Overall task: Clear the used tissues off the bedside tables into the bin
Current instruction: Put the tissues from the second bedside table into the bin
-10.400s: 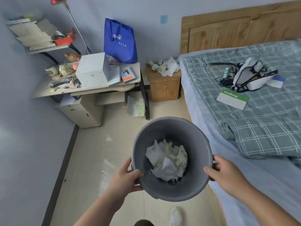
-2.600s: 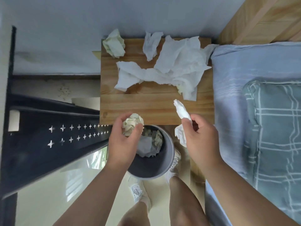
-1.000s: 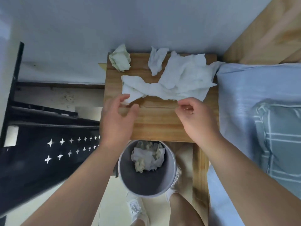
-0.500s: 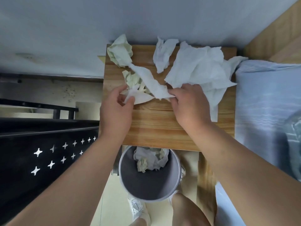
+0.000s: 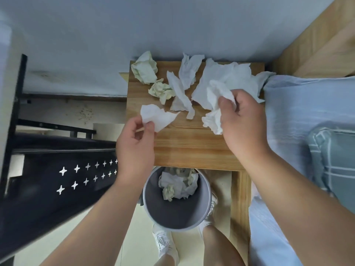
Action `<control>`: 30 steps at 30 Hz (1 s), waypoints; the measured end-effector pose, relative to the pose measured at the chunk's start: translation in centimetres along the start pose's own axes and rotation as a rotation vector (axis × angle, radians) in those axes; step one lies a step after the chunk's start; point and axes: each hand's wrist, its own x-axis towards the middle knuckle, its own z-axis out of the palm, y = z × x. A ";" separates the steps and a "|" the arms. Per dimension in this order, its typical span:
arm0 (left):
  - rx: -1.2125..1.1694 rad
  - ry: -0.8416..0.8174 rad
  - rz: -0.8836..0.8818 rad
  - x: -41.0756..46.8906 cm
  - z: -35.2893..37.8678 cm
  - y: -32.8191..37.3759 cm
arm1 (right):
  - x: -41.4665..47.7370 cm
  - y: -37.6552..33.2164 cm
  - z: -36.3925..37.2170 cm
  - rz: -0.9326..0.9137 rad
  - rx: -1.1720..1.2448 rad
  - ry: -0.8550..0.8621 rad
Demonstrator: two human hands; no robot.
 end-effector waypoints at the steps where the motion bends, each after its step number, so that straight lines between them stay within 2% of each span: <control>1: -0.017 -0.007 0.012 -0.6 -0.3 0.1 | -0.4 -0.4 -0.4 0.016 0.019 0.018; 9: -0.030 -0.018 -0.071 -6.4 -2.6 -4.0 | -8.1 0.5 -1.9 0.196 0.169 0.017; 19: 0.170 -0.138 -0.311 -11.0 -3.1 -17.7 | -20.2 11.7 4.5 0.491 0.068 -0.135; 25: 0.210 -0.203 -0.388 -9.2 -2.4 -24.5 | -21.5 17.6 8.6 0.607 0.071 -0.179; 30: 0.212 -0.293 -0.470 -8.6 -1.9 -26.4 | -19.9 19.9 9.9 0.714 0.121 -0.359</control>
